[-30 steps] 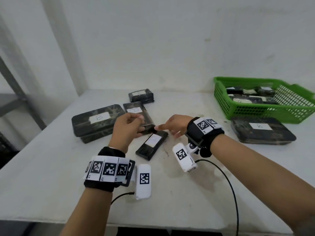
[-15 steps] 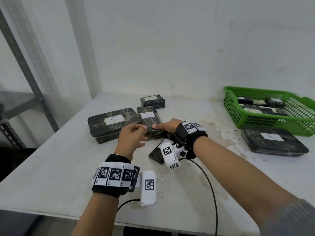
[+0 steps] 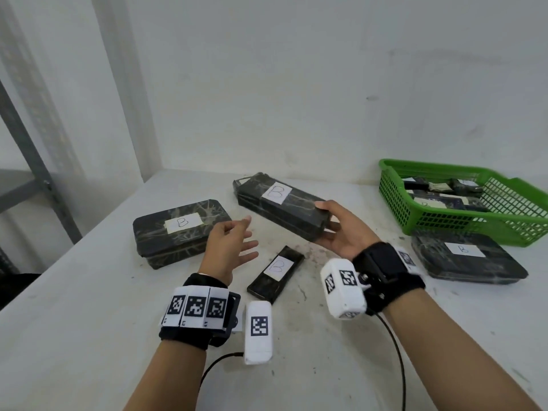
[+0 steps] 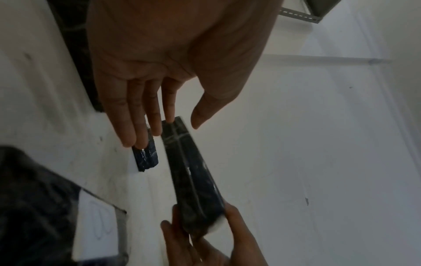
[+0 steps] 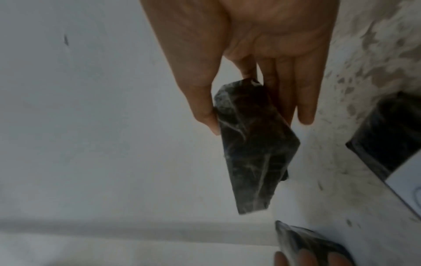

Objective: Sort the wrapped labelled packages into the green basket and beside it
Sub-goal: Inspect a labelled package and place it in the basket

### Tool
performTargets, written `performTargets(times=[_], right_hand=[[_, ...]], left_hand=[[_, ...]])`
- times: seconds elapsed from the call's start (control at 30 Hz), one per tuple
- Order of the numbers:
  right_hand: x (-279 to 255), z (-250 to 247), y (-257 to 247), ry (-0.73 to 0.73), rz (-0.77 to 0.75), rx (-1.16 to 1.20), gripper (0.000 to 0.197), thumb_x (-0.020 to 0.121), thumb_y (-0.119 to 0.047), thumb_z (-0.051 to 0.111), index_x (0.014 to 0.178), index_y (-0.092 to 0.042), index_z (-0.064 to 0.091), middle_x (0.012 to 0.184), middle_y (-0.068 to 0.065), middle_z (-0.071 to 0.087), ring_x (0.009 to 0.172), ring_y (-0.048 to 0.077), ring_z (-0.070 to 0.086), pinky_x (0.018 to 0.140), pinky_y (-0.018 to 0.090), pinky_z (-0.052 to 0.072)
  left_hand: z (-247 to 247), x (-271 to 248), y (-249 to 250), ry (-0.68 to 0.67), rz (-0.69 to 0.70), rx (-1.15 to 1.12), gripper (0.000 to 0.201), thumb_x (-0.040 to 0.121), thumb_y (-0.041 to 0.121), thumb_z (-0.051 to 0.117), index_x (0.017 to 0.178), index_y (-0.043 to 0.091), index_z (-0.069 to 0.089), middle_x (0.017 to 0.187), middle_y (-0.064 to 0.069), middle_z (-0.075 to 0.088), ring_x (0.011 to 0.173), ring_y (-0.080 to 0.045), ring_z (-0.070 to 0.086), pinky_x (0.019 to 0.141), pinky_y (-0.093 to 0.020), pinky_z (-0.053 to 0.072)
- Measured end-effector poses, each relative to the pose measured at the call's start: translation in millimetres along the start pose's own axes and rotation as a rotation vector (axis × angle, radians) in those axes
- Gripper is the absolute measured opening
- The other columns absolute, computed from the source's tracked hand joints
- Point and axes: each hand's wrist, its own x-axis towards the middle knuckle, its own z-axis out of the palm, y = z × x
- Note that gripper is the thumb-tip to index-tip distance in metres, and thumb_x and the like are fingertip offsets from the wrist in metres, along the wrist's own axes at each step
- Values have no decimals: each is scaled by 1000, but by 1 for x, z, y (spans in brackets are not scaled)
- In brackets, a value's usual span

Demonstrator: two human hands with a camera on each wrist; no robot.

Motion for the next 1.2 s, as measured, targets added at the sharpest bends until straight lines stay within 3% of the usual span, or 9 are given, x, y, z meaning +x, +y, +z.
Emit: performTargets(times=[0.1,0.23,0.47,0.6,0.7,0.8,0.87,1.0,1.2], right_hand=[[-9,-20,5,-34,1,45,14,91,-21,62,102,-12,63,95,8,62,80,23,65,64,34,62],[-6,-34,11,-31,-37,-89,13,92,-21,58,103,-16,64,98,4,64,86,21,63,70,35,57],[-3,-39,27,-22,-71,-77,25,94,-38,57,108,-19,67,111,6,71,99,20,67,79,36,57],[-8,-36,30,-34,-74,-94,41,97,-50,45,116,-21,65,111,5,74,100,20,71,83,38,56],[-9,-31,33,7,-136,-130,43,97,-46,47,125,-15,61,115,5,73,106,21,69,86,39,57],[-9,-27,37,37,-170,-150,43,97,-43,51,125,-11,58,115,5,73,108,22,69,91,43,56],[-10,-24,40,33,-189,-160,44,97,-45,49,126,-12,58,117,5,72,108,21,69,95,44,54],[-14,-20,43,-25,-192,-180,55,93,-56,41,125,-17,61,115,2,73,106,18,70,90,38,56],[-11,-24,44,56,-262,-161,36,99,-36,49,122,-10,59,111,3,74,98,15,72,79,26,59]], left_hand=[[8,6,4,-60,-51,-122,58,91,51,59,131,10,48,120,-17,60,103,-31,67,74,-43,61],[10,12,11,-227,-41,-156,46,91,55,53,113,17,65,108,-11,69,101,-29,68,72,-45,61],[1,22,-1,-280,-24,-51,28,98,25,54,100,1,66,97,-19,73,85,-29,74,65,-37,62],[2,18,-7,-320,-19,-57,19,96,18,55,104,3,63,108,-20,70,95,-28,71,71,-44,62],[6,14,-6,-303,-53,-63,29,99,25,50,115,4,62,118,-19,68,106,-32,68,75,-49,61],[13,9,-7,-258,-44,16,35,98,45,47,111,18,67,102,-5,76,92,-21,73,69,-44,62],[15,10,-10,-187,2,69,43,96,49,49,114,14,65,100,-6,76,84,-18,75,57,-37,60],[15,12,-14,-101,37,103,45,97,49,48,116,10,64,99,-7,75,77,-16,74,50,-32,57],[20,6,-11,-158,-46,43,43,91,51,55,114,17,66,98,-3,77,83,-18,75,56,-37,60]])
